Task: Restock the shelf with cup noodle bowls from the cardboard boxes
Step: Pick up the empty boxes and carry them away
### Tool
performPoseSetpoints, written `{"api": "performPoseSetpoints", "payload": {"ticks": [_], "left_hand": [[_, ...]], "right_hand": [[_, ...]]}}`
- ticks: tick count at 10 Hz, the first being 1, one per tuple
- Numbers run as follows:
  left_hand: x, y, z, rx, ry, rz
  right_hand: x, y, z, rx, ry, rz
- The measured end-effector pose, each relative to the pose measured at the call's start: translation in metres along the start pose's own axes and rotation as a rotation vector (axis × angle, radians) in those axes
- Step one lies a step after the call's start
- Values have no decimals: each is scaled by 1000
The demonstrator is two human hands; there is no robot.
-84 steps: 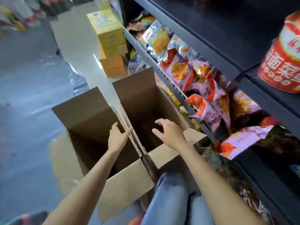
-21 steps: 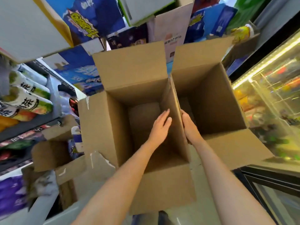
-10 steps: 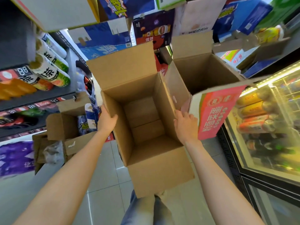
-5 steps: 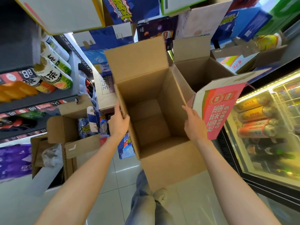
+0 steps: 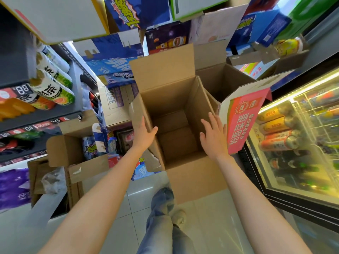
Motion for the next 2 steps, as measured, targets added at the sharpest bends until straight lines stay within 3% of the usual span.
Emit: {"api": "performPoseSetpoints", "payload": {"ticks": [2], "left_hand": [[15, 22, -3, -22, -31, 107]], "right_hand": [[24, 23, -28, -13, -132, 49]]}}
Point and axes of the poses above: each hand's wrist, its own y-axis away from the middle knuckle, its own x-axis out of the back of the hand, z = x × y, the point moved 6 cm from there along -y, towards the middle knuckle, and after that the axes turned 1 degree about -z, right-handed, at the moved point
